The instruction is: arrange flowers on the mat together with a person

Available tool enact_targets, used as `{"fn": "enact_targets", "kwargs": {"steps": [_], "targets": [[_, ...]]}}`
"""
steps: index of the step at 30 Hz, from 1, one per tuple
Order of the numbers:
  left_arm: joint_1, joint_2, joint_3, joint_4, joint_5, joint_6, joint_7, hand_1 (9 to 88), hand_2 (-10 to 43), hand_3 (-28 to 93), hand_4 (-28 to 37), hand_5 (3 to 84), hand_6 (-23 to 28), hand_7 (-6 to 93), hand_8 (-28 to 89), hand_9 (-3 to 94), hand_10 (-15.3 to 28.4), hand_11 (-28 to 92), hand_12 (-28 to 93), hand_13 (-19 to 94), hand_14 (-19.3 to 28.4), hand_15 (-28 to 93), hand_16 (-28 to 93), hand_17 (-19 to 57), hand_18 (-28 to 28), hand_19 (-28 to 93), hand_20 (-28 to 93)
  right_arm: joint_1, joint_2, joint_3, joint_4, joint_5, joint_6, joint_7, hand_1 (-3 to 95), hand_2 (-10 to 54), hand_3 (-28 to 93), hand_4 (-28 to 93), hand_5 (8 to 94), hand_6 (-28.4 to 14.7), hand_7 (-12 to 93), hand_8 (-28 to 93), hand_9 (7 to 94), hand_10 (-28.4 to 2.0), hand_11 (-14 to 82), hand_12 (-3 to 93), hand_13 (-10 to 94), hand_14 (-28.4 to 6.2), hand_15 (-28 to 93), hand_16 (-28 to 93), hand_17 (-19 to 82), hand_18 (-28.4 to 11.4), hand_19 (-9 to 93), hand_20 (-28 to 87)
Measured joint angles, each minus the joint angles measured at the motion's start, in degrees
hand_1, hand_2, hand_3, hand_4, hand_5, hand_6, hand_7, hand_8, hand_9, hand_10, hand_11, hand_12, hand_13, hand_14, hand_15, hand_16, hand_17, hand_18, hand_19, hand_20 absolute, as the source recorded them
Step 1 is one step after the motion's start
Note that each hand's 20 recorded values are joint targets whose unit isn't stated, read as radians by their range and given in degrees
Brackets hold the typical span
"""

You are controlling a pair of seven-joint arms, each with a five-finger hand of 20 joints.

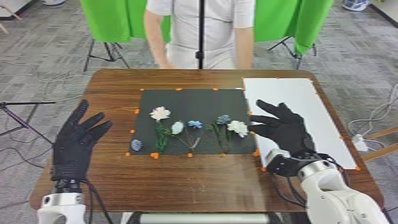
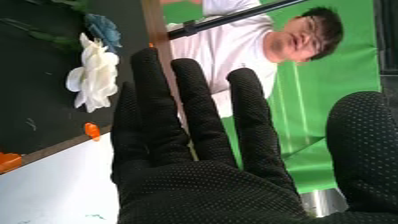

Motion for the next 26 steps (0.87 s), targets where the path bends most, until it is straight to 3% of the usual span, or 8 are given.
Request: {"fn": "enact_targets", "kwargs": {"steps": [26], "targets": [[0.05,0.42,0.18,-0.12,-0.79,0.63,0.46,22.7,7.6,73,-26.2,30.2,4.1,11.6,-9,36.1,17.4,22,11,31,23.8,44,-6,-3.3,26.5,62,1,0.37,0.01,-0.11,0.09,0.74,-0.43,0.33,13.9,13.7,71,-25,43.9,0.3,13,-12,49.7,-18.9,13.2,14.3,38,-21.3,40,11,4,-20.4,47,19]]}}
